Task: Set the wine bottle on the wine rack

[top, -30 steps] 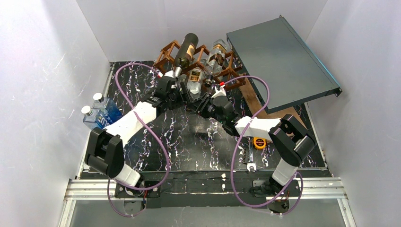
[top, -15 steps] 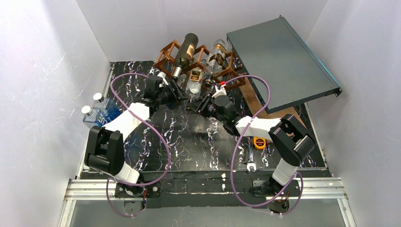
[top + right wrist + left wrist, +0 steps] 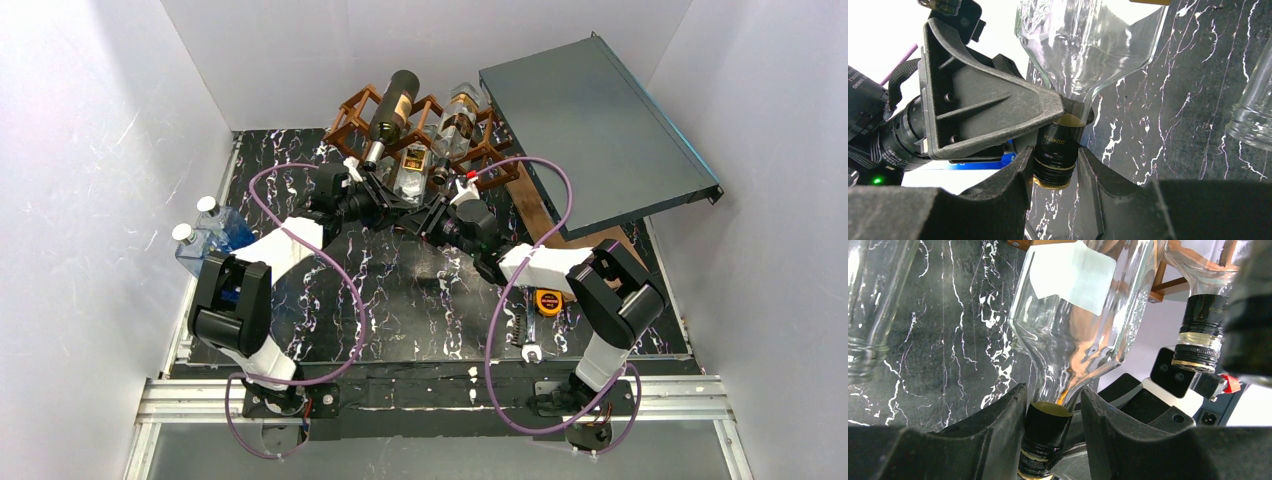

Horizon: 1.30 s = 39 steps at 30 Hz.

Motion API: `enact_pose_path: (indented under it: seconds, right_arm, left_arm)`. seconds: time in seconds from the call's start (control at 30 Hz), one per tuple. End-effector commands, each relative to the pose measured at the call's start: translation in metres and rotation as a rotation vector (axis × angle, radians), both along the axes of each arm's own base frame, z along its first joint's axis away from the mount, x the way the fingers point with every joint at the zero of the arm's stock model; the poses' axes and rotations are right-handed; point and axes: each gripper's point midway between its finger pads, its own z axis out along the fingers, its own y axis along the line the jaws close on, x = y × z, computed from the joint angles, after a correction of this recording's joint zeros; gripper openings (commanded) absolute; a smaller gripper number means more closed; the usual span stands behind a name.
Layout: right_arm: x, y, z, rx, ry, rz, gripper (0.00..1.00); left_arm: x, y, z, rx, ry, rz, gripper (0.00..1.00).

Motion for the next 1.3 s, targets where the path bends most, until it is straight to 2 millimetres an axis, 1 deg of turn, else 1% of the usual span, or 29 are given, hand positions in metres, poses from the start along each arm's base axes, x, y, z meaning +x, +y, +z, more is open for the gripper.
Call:
enact_pose_path:
  seconds: [0.0,0.07,0.2,0.37,0.43,0.47,0.5,0.6,0.63,0.67,0.73,0.83,0.9,0.97,1.1,1.2,1.27]
  right_arm:
    - [0.006,0.01,0.047,0.13,-0.107,0.03,0.01]
    - [0.006,0.011,0.045,0.127,-0.101,0.036,0.01]
    - [0.006,0.012,0.044,0.12,-0.095,0.041,0.01]
    - [0.005,0.014,0.041,0.096,-0.091,0.053,0.01]
    - [0.005,0.015,0.041,0.092,-0.092,0.058,0.01]
    - [0.005,0.015,0.041,0.092,-0.092,0.061,0.01]
    - [0.005,0.015,0.04,0.089,-0.091,0.062,0.01]
    - [0.004,0.016,0.038,0.088,-0.089,0.072,0.01]
    - [0.004,0.017,0.039,0.089,-0.091,0.075,0.02]
    - [0.004,0.018,0.04,0.091,-0.09,0.076,0.02]
    - [0.004,0.019,0.04,0.093,-0.09,0.082,0.04]
    - [0.004,0.02,0.04,0.099,-0.087,0.086,0.06]
    - [0.004,0.021,0.04,0.1,-0.087,0.087,0.07]
    - [0.004,0.019,0.039,0.092,-0.084,0.078,0.11]
    - [0.004,0.016,0.039,0.071,-0.087,0.074,0.3]
    - [0.005,0.013,0.036,0.032,-0.083,0.064,0.41]
    - [0.004,0.01,0.034,0.001,-0.077,0.058,0.5]
  left_arm:
    - [0.002,-0.004,-0.002,-0.035,0.01,-0.01,0.4]
    - [0.003,-0.005,-0.002,-0.045,0.008,-0.01,0.38]
    - [0.006,-0.008,0.004,-0.069,-0.022,-0.018,0.34]
    - [0.007,-0.009,0.003,-0.088,-0.035,-0.016,0.19]
    - [0.008,-0.008,0.001,-0.097,-0.033,-0.006,0.17]
    - [0.008,-0.008,0.001,-0.103,-0.03,-0.005,0.18]
    - [0.008,-0.008,0.001,-0.109,-0.027,-0.006,0.21]
    - [0.008,-0.01,0.001,-0.126,-0.016,-0.009,0.38]
    - [0.008,-0.01,0.0,-0.129,-0.011,-0.012,0.43]
    - [0.008,-0.01,-0.002,-0.13,-0.003,-0.012,0.45]
    - [0.009,-0.01,-0.003,-0.134,0.001,-0.014,0.45]
    - [0.01,-0.01,-0.005,-0.135,0.003,-0.013,0.42]
    - [0.011,-0.01,-0.004,-0.138,0.001,-0.014,0.31]
    - [0.013,-0.008,-0.004,-0.134,-0.004,-0.008,0.24]
    - [0.011,-0.006,-0.003,-0.131,-0.011,0.001,0.14]
    - [0.009,-0.003,-0.005,-0.123,-0.013,0.014,0.05]
    - [0.01,0.0,-0.006,-0.12,-0.014,0.027,0.02]
